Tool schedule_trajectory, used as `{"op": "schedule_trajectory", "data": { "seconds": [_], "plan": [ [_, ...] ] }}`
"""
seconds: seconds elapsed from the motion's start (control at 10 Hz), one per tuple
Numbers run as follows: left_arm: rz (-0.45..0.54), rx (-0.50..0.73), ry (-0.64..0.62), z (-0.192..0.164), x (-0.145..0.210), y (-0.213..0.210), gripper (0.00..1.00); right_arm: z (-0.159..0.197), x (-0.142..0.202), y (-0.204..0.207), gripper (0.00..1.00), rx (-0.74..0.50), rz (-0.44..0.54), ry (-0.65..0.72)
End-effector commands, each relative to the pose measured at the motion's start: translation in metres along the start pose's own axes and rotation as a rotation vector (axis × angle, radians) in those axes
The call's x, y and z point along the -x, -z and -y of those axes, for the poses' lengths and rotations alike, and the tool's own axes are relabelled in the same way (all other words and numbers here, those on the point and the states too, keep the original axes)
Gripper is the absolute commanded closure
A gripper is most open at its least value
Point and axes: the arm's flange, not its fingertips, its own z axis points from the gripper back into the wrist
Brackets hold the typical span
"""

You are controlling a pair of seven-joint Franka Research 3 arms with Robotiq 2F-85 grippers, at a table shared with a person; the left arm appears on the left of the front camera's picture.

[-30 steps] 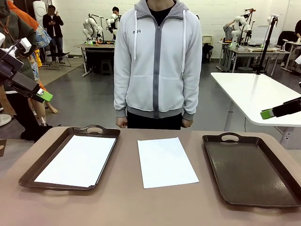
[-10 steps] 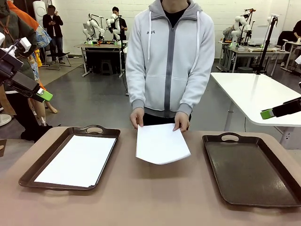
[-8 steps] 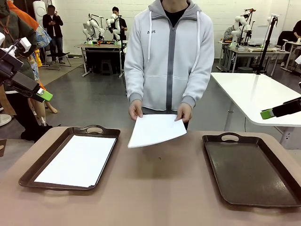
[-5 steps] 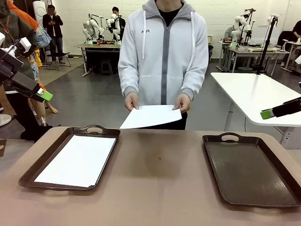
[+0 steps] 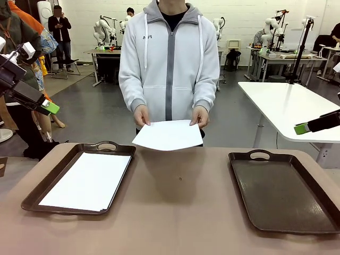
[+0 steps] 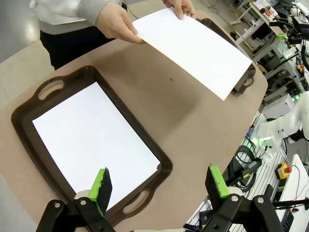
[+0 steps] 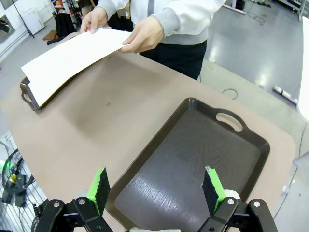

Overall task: Sort the A4 documents.
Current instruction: Receive the A4 Paper.

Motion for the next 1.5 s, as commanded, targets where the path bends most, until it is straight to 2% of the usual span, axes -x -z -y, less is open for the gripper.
{"op": "schedule_trajectory", "data": {
  "seconds": [0.0,1.4],
  "plan": [
    [-0.002,0.005,0.001,0.0006,0.0003,0.0002,0.0,0.0004,0.0002,0.002,0.0,-0.009,0.002,0.002],
    [-0.002,0.005,0.001,0.0006,0.0003,0.0002,0.0,0.0004,0.0002,0.002,0.0,-0.009,0.002,0.002]
  ]
}}
